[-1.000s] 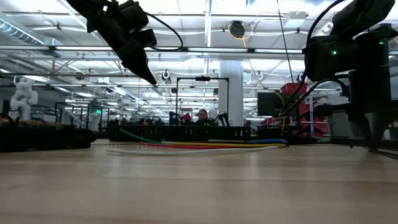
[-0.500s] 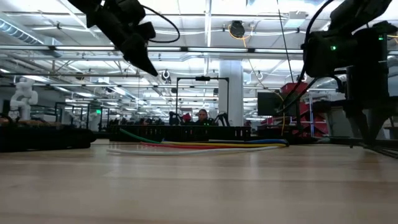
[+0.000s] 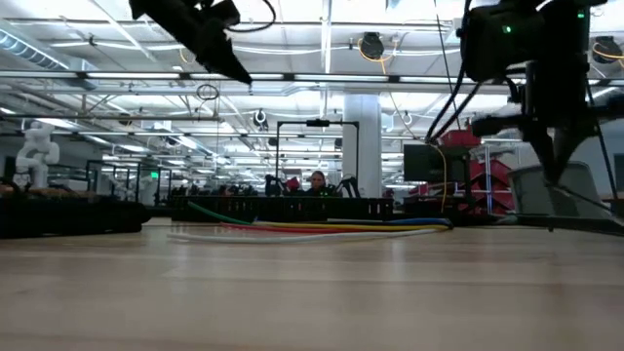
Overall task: Ziptie cables
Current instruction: Prepare the zip tie
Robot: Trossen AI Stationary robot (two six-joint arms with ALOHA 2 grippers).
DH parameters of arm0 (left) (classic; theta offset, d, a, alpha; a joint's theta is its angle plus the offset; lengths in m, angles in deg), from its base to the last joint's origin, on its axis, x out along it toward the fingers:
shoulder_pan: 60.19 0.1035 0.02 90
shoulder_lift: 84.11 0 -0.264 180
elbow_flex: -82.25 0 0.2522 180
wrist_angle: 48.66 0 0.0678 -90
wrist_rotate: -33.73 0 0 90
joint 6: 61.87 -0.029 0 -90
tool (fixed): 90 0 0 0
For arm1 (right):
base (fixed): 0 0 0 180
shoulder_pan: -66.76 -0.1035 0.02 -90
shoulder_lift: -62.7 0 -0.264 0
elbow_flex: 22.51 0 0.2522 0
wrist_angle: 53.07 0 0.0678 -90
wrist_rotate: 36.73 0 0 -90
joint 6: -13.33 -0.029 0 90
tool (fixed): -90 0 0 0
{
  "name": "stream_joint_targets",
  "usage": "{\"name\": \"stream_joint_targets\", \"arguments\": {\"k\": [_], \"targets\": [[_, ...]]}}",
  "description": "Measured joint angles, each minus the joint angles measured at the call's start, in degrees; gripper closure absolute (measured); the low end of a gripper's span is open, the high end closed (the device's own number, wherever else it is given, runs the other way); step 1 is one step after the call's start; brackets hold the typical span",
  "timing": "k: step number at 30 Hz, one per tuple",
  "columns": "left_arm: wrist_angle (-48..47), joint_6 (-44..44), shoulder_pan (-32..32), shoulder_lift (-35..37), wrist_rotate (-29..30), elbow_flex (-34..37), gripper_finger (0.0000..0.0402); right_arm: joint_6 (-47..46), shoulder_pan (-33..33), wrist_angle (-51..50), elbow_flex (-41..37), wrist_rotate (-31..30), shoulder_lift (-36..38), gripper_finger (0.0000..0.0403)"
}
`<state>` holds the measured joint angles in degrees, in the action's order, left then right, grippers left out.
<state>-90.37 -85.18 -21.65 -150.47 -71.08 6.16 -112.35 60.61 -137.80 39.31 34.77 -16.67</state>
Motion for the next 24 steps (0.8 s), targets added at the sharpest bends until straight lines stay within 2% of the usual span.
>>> {"name": "stream_joint_targets", "arguments": {"k": [6,13,24], "targets": [[0.46,-0.07,2.15,2.0,0.01,-3.8,0.0353,3.31,0.04,-2.46,5.57,-6.69,0.03,0.0403],[0.56,-0.09,4.37,3.96,0.01,-7.57,0.0353,7.95,0.58,-3.52,11.4,-18.35,0.09,0.0403],[3.01,-0.09,5.8,7.42,0.02,-12.65,0.0353,33.22,1.7,-1.96,24.8,-36.14,0.09,0.0403]]}}
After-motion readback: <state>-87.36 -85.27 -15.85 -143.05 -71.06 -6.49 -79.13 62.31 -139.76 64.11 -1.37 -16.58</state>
